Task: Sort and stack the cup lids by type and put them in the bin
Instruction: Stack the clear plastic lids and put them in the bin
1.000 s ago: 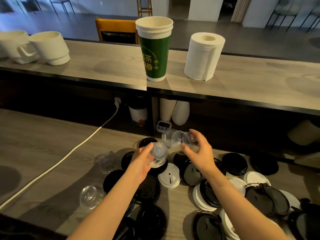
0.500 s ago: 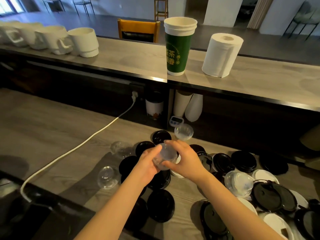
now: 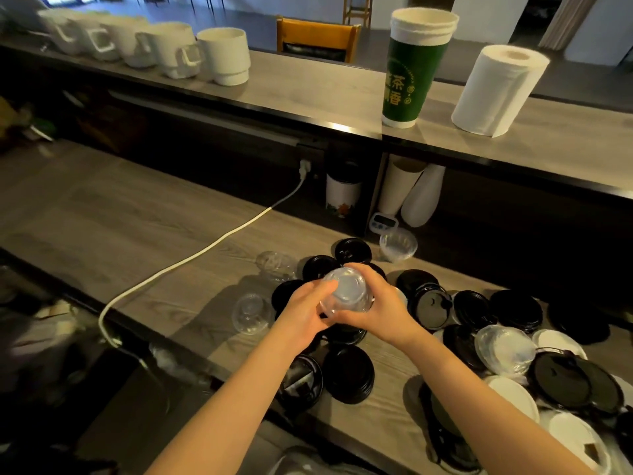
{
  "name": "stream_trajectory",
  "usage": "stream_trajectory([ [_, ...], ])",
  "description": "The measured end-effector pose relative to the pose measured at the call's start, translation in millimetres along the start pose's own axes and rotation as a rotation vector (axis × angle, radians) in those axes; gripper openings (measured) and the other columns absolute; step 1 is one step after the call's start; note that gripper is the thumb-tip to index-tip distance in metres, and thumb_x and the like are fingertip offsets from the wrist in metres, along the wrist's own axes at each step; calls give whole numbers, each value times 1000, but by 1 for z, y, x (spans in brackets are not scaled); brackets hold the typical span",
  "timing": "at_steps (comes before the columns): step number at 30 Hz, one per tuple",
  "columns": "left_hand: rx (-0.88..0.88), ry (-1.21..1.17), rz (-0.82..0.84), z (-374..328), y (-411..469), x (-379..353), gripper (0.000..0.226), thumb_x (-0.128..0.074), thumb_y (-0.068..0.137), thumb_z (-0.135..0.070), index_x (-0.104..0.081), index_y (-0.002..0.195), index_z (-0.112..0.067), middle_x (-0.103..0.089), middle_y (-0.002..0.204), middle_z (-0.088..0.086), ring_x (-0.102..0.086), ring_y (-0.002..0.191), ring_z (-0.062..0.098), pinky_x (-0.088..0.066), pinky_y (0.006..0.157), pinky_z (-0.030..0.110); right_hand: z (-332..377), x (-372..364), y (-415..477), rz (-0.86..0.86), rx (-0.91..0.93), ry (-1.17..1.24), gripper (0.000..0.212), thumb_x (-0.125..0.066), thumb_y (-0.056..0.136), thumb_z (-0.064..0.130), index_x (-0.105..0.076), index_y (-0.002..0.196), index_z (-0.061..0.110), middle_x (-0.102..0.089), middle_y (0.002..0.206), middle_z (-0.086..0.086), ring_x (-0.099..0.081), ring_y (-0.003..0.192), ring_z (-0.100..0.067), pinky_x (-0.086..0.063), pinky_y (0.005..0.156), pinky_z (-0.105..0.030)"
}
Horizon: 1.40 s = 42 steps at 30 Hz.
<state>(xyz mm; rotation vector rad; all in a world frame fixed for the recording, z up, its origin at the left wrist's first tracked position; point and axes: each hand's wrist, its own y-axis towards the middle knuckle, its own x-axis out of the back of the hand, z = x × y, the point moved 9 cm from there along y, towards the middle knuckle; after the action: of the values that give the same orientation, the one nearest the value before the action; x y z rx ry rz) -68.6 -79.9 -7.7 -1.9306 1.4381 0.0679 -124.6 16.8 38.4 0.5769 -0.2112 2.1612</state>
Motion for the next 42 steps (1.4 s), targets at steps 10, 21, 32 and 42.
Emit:
stream_trajectory([
  [10, -117, 969, -617, -30, 3, 163, 86, -79, 71, -28, -32, 142, -15, -27, 148, 15, -22, 138, 34, -29, 111, 47, -12, -2, -6, -43, -121, 126, 66, -82, 68, 17, -45, 122, 29, -51, 118, 13, -51, 111, -2, -41, 86, -10],
  [21, -34, 1016, -623, -4, 10, 195, 74, -79, 70, -29, -43, 132, -15, -44, 134, 16, -38, 127, 34, -40, 102, 43, -23, -10, -21, -15, -217, 160, 76, -83, 68, 14, -38, 128, 16, -50, 116, 12, -51, 108, 1, -43, 84, -7],
  [32, -292, 803, -619, -55, -25, 136, 61, -76, 74, -17, -44, 125, -9, -48, 127, 10, -47, 104, 18, -38, 81, 27, -30, -34, -17, 13, -290, 177, 77, -79, 56, 27, -40, 122, 25, -52, 119, 5, -51, 111, -11, -41, 88, -19],
  [42, -421, 638, -97, -55, -20, 20, 57, -81, 61, -25, -49, 109, -27, -59, 117, 3, -59, 107, 17, -50, 87, 27, -20, -20, -11, 15, -288, 219, 85, -79, 51, 34, -42, 126, 21, -50, 124, 1, -53, 114, -10, -47, 96, -29],
])
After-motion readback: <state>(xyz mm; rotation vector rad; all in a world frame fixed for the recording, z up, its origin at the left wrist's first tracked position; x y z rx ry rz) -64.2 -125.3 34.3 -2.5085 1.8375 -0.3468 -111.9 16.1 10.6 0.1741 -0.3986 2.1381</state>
